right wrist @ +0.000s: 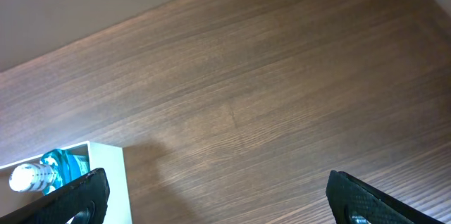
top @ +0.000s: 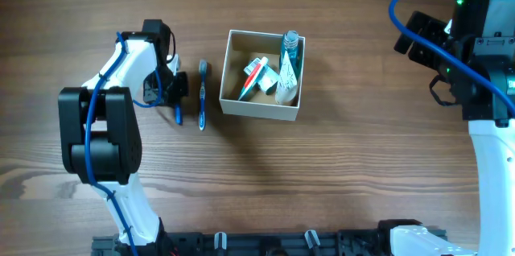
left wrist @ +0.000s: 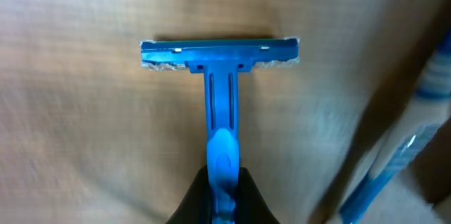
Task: Pack container
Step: 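Carry the razor into the box and release it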
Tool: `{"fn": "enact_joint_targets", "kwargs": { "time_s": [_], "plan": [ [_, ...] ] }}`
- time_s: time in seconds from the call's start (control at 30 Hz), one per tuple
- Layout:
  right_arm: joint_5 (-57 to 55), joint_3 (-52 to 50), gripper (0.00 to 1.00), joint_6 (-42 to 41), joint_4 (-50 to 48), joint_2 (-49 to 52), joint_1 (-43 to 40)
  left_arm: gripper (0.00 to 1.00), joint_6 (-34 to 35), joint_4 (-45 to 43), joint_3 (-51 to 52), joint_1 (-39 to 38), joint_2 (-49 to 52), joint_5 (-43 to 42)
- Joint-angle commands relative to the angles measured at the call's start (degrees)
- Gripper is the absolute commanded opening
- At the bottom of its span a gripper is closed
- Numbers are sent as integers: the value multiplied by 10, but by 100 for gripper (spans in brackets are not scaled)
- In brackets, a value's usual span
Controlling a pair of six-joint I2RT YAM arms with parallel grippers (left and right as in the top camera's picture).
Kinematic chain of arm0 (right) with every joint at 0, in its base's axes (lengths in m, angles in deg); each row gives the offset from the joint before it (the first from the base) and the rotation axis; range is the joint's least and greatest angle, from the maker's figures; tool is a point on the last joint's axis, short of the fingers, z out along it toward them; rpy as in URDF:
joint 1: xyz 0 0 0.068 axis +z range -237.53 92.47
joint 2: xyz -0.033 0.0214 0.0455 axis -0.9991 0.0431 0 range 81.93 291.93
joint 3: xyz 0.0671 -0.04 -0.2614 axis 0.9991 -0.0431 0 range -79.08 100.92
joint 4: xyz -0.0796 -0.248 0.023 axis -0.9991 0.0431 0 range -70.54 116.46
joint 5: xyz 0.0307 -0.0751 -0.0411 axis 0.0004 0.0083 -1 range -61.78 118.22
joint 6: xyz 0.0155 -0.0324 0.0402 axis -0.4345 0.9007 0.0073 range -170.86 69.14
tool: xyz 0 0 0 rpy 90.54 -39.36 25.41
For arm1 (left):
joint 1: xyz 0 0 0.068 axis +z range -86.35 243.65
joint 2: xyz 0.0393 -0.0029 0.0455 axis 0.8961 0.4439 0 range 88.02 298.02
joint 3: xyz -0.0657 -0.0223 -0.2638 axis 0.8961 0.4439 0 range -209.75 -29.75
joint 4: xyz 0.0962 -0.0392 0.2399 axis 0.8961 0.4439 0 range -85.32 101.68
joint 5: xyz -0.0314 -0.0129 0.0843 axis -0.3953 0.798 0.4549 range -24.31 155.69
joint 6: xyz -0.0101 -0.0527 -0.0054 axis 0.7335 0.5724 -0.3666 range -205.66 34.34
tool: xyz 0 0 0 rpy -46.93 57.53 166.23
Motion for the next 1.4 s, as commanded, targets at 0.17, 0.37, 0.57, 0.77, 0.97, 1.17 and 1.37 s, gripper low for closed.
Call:
{"fn": "enact_joint_targets", "kwargs": {
  "time_s": [0.17, 0.37, 0.57, 0.77, 0.97, 1.17, 1.37],
  "plan": [
    [1, 10, 100, -1, -2, -3, 0, 4, 28, 61, -83, -67, -190, -85],
    [1, 10, 100, -1, -1, -3, 0, 4, 54, -27, -83, -183, -250, -72],
    [1, 10, 100, -1, -1, -3, 0, 4, 99, -97, -83, -254, -180, -5],
    [1, 10, 100, -1, -1, -3, 0, 5, 99, -146, -83, -265, -82, -5],
    [1, 10, 100, -1, -2, -3, 0, 51, 99, -131, -90, -263, -98, -4],
    [1, 10, 100, -1, -1, -3, 0, 100, 96, -84, -109, -231, -201, 4],
    [1, 10, 100, -1, -2, -3, 0, 100, 27, -26, -109, -184, -250, 18]
  ]
}}
